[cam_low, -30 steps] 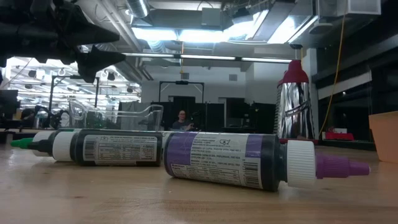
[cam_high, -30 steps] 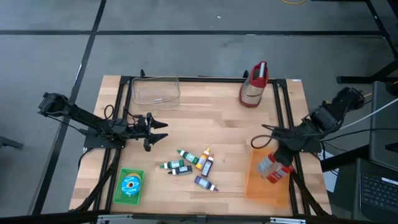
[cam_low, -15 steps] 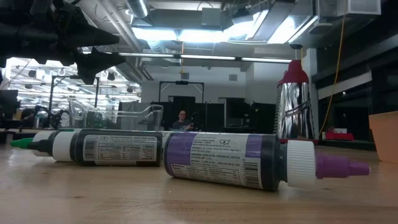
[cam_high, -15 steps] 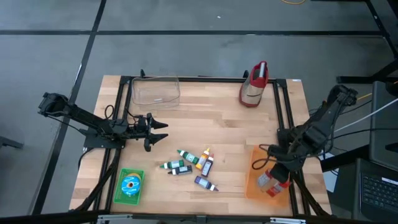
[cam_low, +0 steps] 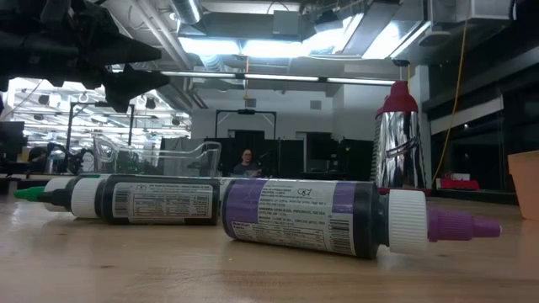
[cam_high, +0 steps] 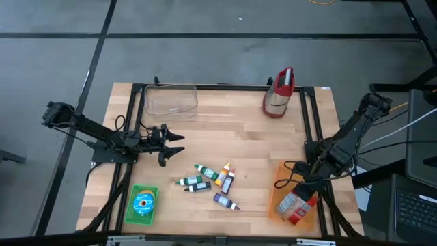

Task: Pick & Place Food Item
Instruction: Put the red popcorn bag into the orange bin, then put the right green food coloring bottle into the white transparent bin

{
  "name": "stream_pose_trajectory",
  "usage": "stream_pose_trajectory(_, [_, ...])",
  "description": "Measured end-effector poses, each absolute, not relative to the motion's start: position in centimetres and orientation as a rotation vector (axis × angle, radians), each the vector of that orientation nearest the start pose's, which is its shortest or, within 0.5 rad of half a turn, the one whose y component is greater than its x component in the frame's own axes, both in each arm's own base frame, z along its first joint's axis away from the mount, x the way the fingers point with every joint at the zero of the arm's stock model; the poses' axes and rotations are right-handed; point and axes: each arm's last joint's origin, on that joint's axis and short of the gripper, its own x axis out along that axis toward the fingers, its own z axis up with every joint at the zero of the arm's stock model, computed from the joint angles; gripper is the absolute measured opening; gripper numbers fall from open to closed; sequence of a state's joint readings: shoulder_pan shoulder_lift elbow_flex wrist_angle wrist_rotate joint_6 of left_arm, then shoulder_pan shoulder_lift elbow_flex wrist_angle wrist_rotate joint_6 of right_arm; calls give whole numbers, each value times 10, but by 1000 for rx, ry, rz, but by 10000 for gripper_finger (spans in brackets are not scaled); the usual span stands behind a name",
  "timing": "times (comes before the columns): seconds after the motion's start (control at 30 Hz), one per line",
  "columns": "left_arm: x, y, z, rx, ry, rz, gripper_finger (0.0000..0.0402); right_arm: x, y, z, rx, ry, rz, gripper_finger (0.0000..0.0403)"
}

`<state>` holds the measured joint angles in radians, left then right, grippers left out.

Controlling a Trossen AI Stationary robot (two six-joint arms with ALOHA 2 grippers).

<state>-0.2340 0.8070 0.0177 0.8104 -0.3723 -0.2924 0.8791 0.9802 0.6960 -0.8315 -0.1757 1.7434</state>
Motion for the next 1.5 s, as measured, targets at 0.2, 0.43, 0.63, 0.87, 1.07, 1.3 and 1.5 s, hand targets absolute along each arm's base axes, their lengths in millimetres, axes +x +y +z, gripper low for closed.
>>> stream_pose_trajectory(0.2, [146,-24,165,-281,-39,134,242,104,131,225,1010,1452,-262,122])
stream_pose_trajectory(0.43, [146,-24,165,-263,-38,134,242,103,126,223,944,1378,-318,193])
stream_pose_trajectory(0.63, [146,-26,165,-244,-30,79,242,107,122,223,873,1201,-349,228])
stream_pose_trajectory(0.87, [154,-30,165,-151,127,13,242,121,121,232,734,739,-361,232])
stream_pose_trajectory(1.07, [174,-33,199,-12,366,86,242,135,123,252,523,272,-413,231])
stream_pose_trajectory(1.3, [196,-39,226,119,557,28,242,149,133,260,324,108,-479,231])
stream_pose_trajectory(1.5, [220,-45,212,207,735,-3,242,169,140,239,279,124,-553,230])
